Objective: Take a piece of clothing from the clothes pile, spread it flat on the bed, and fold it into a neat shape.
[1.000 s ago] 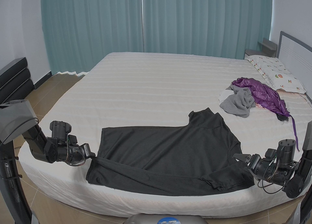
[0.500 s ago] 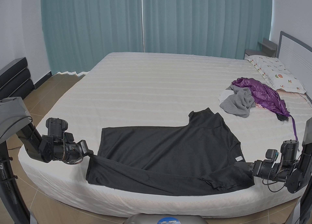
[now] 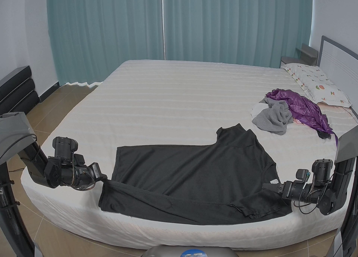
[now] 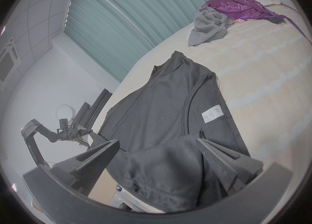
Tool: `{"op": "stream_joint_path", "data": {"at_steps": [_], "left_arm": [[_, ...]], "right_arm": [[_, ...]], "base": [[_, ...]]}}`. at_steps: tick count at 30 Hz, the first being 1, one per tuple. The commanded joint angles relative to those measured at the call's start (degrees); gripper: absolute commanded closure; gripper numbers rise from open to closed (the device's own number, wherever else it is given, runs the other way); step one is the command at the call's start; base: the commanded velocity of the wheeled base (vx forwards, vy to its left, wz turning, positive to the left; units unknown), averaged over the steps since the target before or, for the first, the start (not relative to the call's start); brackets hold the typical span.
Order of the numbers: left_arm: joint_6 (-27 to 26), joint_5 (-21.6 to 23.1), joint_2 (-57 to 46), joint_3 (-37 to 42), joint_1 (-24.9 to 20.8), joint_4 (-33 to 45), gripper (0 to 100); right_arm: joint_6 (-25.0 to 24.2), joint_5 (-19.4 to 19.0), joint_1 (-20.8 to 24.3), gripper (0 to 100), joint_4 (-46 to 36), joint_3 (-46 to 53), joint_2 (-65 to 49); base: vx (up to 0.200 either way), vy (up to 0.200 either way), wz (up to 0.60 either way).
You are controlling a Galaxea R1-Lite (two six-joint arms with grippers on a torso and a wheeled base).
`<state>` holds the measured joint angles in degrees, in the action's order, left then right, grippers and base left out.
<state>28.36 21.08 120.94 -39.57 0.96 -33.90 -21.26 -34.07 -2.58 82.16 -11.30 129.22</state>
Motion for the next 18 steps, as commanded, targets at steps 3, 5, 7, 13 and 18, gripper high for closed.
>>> {"op": "stream_joint_path", "data": {"at_steps": [3, 5, 7, 13, 18], "left_arm": [[0.0, 0.0, 0.1, 0.0, 0.0, 0.0, 100], [0.0, 0.0, 0.1, 0.1, 0.0, 0.0, 100], [0.0, 0.0, 0.1, 0.3, 0.0, 0.0, 100], [-0.1, 0.0, 0.1, 0.4, 0.0, 0.0, 100], [0.0, 0.1, 0.1, 0.3, 0.1, 0.0, 100]], "right_arm": [[0.0, 0.1, -0.3, 0, -0.3, -2.5, 2.4], [0.0, 0.1, -0.6, 0, -0.1, -3.0, 3.9], [0.1, 0.2, -0.8, 0, 0.0, -3.2, 4.2], [1.8, 0.2, -3.0, 0, 0.4, -4.2, 6.9], [3.0, -0.1, -3.7, 0, 0.5, -3.3, 7.4]], "base": [[0.000, 0.000, 0.00], [0.000, 0.000, 0.00], [0.000, 0.000, 0.00], [0.000, 0.000, 0.00], [0.000, 0.000, 0.00]]}}
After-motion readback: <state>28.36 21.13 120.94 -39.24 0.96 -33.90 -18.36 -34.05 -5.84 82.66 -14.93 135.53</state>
